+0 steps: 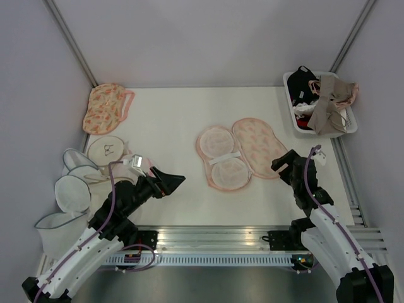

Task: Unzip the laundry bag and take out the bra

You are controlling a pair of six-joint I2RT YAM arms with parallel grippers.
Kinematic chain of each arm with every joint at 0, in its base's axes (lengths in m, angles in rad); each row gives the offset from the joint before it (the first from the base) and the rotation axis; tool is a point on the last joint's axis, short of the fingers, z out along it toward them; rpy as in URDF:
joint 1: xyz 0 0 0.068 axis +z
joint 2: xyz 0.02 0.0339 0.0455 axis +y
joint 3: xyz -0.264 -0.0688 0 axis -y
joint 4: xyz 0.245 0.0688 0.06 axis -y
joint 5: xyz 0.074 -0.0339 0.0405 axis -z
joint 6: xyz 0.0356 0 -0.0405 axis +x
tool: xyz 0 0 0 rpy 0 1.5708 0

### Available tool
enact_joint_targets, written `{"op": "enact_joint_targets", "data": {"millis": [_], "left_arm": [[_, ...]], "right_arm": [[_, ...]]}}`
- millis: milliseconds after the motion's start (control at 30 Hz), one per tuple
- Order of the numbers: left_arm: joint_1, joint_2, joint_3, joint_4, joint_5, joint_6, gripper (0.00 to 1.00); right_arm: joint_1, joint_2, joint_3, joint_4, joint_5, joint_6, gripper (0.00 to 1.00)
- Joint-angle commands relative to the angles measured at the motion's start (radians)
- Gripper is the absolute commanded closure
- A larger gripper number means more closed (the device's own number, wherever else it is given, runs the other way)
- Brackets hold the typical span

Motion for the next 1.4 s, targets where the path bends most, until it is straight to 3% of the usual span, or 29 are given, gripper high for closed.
{"op": "enact_joint_targets", "data": {"millis": [0,200,367,667,700,733,833,900,933,1133,1267,1367], "left_arm": [[0.003,-0.023,-0.016,0.0,0.02,-0.039,0.0],[0.003,-0.042,-0.02,-0.016,0.009,-0.046,0.0],[0.003,-0.042,-0.023,-0.022,-0.001,-0.052,0.0],[0.003,-0.045,-0.023,-0.029,-0.003,-0.063,0.0],[0.003,-0.049,-0.023,-0.033,-0.003,-0.065,0.0],[0.003,-0.051,-0.023,-0.034,-0.001,-0.066,0.0],[0.003,-0.062,-0.019,-0.045,-0.001,-0.071,0.0],[0.003,-0.071,-0.016,-0.06,-0.004,-0.071,0.0],[0.003,-0.08,-0.016,-0.066,-0.004,-0.069,0.0],[0.003,-0.108,0.003,-0.094,-0.014,-0.071,0.0],[0.003,-0.115,0.009,-0.099,-0.02,-0.068,0.0],[0.003,-0.115,0.01,-0.097,-0.027,-0.068,0.0]], "right_arm": [[-0.002,-0.002,-0.091,0.102,-0.101,0.152,0.11],[-0.002,0.012,-0.148,0.111,-0.054,0.234,0.12],[-0.004,0.009,-0.195,0.151,-0.014,0.29,0.19],[-0.008,0.222,-0.217,0.338,0.0,0.315,0.26],[-0.01,0.256,-0.217,0.355,0.005,0.317,0.31],[-0.01,0.271,-0.22,0.392,0.017,0.315,0.49],[-0.01,0.33,-0.197,0.416,0.028,0.304,0.76],[-0.01,0.36,-0.185,0.426,0.011,0.289,0.8],[-0.01,0.364,-0.177,0.436,0.002,0.266,0.97],[-0.01,0.192,-0.162,0.469,-0.089,0.11,1.0],[0.001,0.055,-0.106,0.525,-0.204,-0.143,1.0],[0.001,0.133,-0.044,0.648,-0.459,-0.246,0.99]]}}
